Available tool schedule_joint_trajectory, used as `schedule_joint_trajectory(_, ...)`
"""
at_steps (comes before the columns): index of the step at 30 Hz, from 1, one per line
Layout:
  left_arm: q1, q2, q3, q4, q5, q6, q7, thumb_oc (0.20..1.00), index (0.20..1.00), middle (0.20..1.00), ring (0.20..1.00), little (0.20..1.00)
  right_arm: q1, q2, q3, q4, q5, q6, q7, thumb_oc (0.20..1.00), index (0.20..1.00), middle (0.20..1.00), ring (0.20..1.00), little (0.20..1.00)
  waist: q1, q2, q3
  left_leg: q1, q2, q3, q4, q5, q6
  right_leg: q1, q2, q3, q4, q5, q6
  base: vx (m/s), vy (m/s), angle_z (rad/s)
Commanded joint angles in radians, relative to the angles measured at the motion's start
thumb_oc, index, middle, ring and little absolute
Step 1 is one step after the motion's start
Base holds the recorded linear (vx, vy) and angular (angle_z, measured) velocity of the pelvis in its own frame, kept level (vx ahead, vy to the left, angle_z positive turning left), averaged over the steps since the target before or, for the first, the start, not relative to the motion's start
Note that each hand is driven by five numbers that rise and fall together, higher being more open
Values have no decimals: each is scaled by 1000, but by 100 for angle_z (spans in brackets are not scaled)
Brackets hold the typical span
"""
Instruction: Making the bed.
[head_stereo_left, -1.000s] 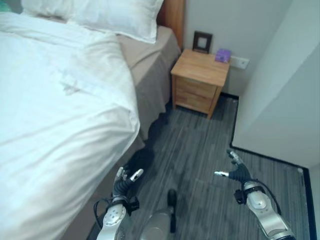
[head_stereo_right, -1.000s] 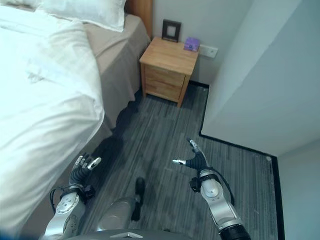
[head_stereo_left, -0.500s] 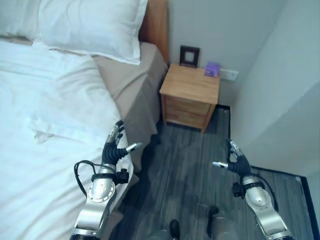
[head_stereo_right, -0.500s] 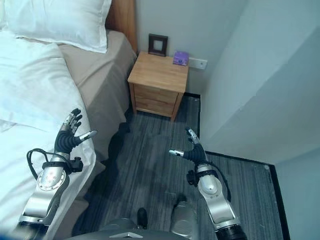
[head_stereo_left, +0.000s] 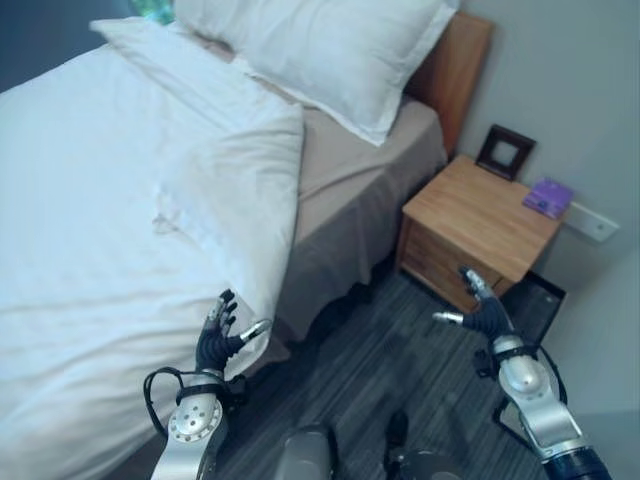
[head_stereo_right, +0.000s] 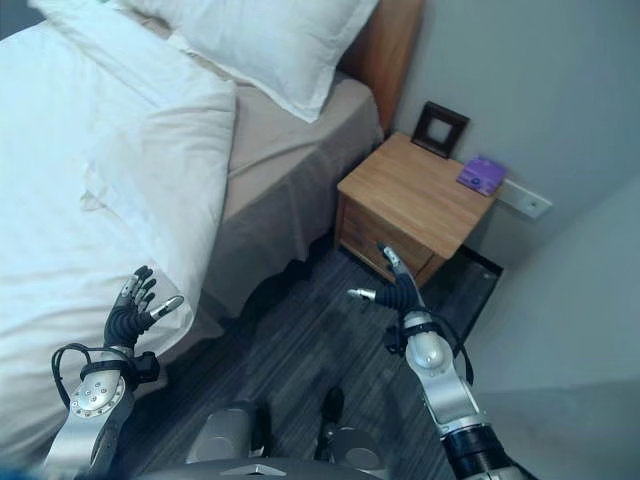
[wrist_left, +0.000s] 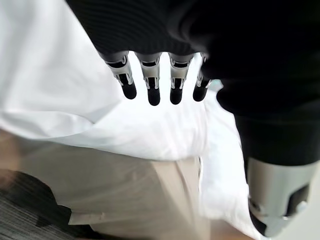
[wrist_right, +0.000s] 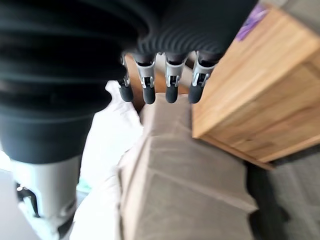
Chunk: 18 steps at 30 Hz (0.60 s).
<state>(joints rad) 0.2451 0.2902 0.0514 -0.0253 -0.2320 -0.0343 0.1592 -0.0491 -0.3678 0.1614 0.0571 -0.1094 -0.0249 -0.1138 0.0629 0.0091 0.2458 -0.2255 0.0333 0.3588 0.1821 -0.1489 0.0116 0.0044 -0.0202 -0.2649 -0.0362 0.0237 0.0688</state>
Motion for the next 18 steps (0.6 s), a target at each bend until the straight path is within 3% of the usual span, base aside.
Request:
schedule_joint_trajectory(1, -54, 63, 43, -55, 4, -34, 4, 1000, 1000, 1000, 1000, 1000, -10, -11, -23, -67, -15, -33, -7, 1000, 1000, 1000, 1000, 1000, -21, -6, -37, 121, 8, 45, -195, 208, -59, 126, -80, -25, -51, -78, 40, 431, 153, 132)
schedule_joint_trajectory(2, -59, 61, 41, -55, 9, -40, 8, 1000, 1000, 1000, 1000, 1000, -10, -1, -9, -57, -57, -26, 2, 1000, 1000, 1000, 1000, 1000, -25, -23, -72, 193, -23, -15, -261, 190, -36, 175, -108, -83, -51, -63, 56, 429, 158, 101)
schedule_joint_trajectory(4, -67, 71, 44, -67, 8, -39, 14, 1000, 1000, 1000, 1000, 1000, -13, 7, -10, -59, -58, -23, 6, 1000, 1000, 1000, 1000, 1000, -29, -33, -69, 209, -25, -18, -264, 182, -29, 176, -121, -95, 11, -56, 62, 245, 116, 31)
schedule_joint_trajectory(6, -83, 98, 51, -92, 18, -40, 22, 1000, 1000, 1000, 1000, 1000, -20, 21, -4, -67, -62, -27, 18, 1000, 1000, 1000, 1000, 1000, -32, -46, -61, 250, -24, -28, -269, 147, -3, 90, -163, -97, 236, -24, 93, 160, 133, 13)
schedule_joint_trajectory(8, -101, 113, 54, -102, 14, -44, 39, 1000, 1000, 1000, 1000, 1000, -54, 20, 17, -68, -89, -28, 22, 1000, 1000, 1000, 1000, 1000, -40, -48, -33, 292, -21, -38, -269, 118, 21, -14, -214, -67, 452, 75, 146, 90, 140, 4)
schedule_joint_trajectory(9, -108, 117, 51, -104, 9, -45, 44, 1000, 1000, 1000, 1000, 1000, -68, 20, 25, -66, -94, -30, 20, 1000, 1000, 1000, 1000, 1000, -43, -38, -22, 290, -6, -32, -269, 139, 28, -44, -220, -65, 513, 101, 133, 113, 69, 31)
schedule_joint_trajectory(10, -110, 125, 54, -113, 2, -54, 57, 1000, 1000, 1000, 1000, 1000, -96, 11, 29, -66, -113, -24, 20, 1000, 1000, 1000, 1000, 1000, -45, -31, -16, 305, 0, -82, -269, 127, 28, -94, -212, -3, 566, 84, 115, 81, 17, 65)
schedule_joint_trajectory(11, -110, 125, 55, -114, 2, -54, 57, 1000, 1000, 1000, 1000, 1000, -97, 11, 29, -65, -113, -24, 20, 1000, 1000, 1000, 1000, 1000, -46, -32, -16, 304, -2, -83, -269, 126, 28, -94, -213, -4, 569, 83, 115, 286, -34, 104)
schedule_joint_trajectory(14, -135, 138, 73, -111, -64, -68, 69, 1000, 1000, 1000, 1000, 1000, -191, -49, 39, -76, -153, -7, 9, 1000, 1000, 1000, 1000, 1000, -30, -46, -14, 307, -2, -184, -269, 128, -2, -94, -179, 57, 360, 22, 77, 266, -126, 137)
schedule_joint_trajectory(16, -146, 142, 85, -92, -90, -76, 74, 1000, 1000, 1000, 1000, 1000, -240, -67, 41, -90, -151, -8, 4, 1000, 1000, 1000, 1000, 1000, -30, -63, -15, 305, -10, -248, -269, 122, -17, -59, -121, 122, 161, -7, 64, 266, -152, 96)
schedule_joint_trajectory(18, -156, 144, 86, -62, -114, -75, 71, 1000, 1000, 1000, 1000, 1000, -274, -90, 41, -93, -162, -7, -3, 1000, 1000, 1000, 1000, 1000, -30, -74, -24, 301, -25, -322, -269, 118, -19, -51, -74, 234, 79, -10, 53, 266, -105, 122)
